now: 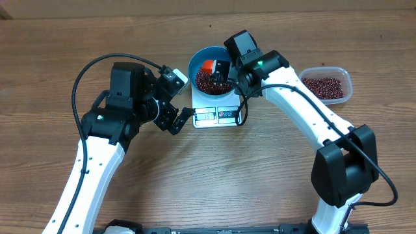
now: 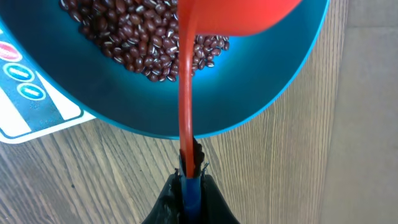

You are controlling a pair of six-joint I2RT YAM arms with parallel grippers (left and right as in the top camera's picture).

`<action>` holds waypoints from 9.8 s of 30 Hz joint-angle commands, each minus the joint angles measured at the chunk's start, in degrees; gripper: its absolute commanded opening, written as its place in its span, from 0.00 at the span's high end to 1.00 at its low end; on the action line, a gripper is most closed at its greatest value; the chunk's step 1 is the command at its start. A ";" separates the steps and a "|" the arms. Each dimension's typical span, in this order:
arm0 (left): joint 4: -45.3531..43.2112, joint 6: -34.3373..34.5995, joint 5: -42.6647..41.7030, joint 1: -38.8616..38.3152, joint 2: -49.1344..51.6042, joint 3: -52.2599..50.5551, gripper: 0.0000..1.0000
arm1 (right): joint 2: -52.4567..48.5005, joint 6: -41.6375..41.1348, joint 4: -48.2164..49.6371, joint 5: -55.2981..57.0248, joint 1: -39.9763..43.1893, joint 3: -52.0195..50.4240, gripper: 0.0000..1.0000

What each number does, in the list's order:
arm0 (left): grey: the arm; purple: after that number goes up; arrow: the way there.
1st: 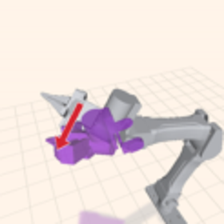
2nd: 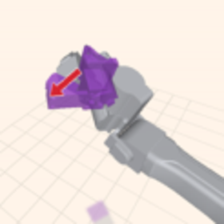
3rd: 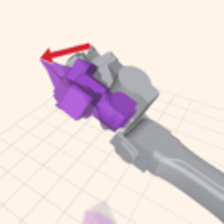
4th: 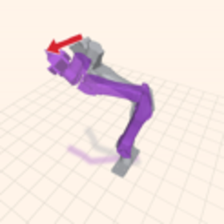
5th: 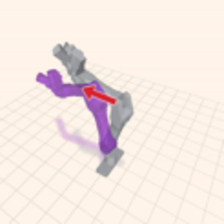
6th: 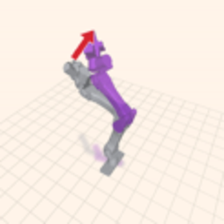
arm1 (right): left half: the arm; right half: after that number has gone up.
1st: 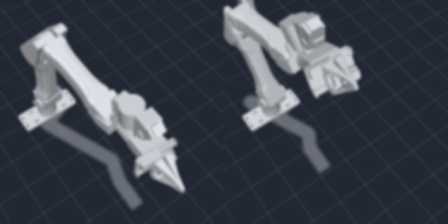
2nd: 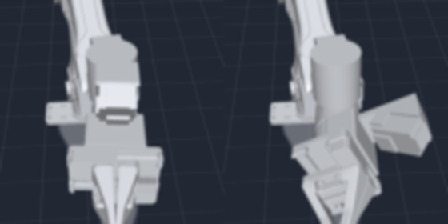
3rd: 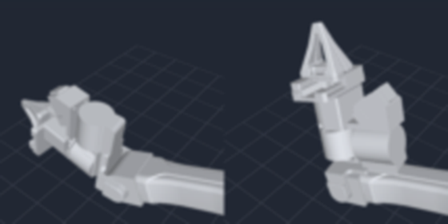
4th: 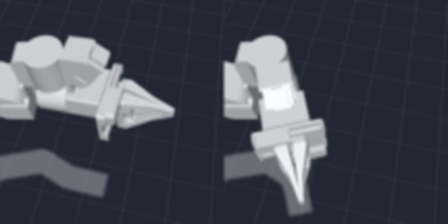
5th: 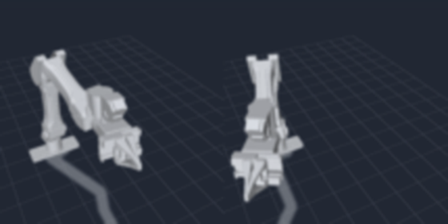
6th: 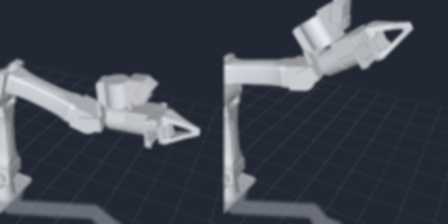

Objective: Scoop item into bowl and weigh 150g on scale

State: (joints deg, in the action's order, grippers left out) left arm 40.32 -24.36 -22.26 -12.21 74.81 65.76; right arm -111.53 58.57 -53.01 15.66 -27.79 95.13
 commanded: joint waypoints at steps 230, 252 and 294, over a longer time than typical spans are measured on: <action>-0.02 0.37 -0.17 0.57 0.11 0.20 0.00 | 1.73 -72.85 -13.55 -67.71 57.16 -25.81 0.00; -0.02 0.37 -0.17 0.57 0.11 0.20 0.00 | 20.65 -104.32 -12.61 -47.95 41.72 -12.02 0.02; -0.02 0.37 -0.17 0.57 0.11 0.17 0.01 | 20.96 -182.42 -0.42 5.07 8.50 -23.56 0.37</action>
State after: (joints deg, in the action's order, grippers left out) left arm 40.34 -24.36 -22.28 -12.21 74.81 65.76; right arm -90.35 -115.90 -52.29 18.94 -20.03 71.68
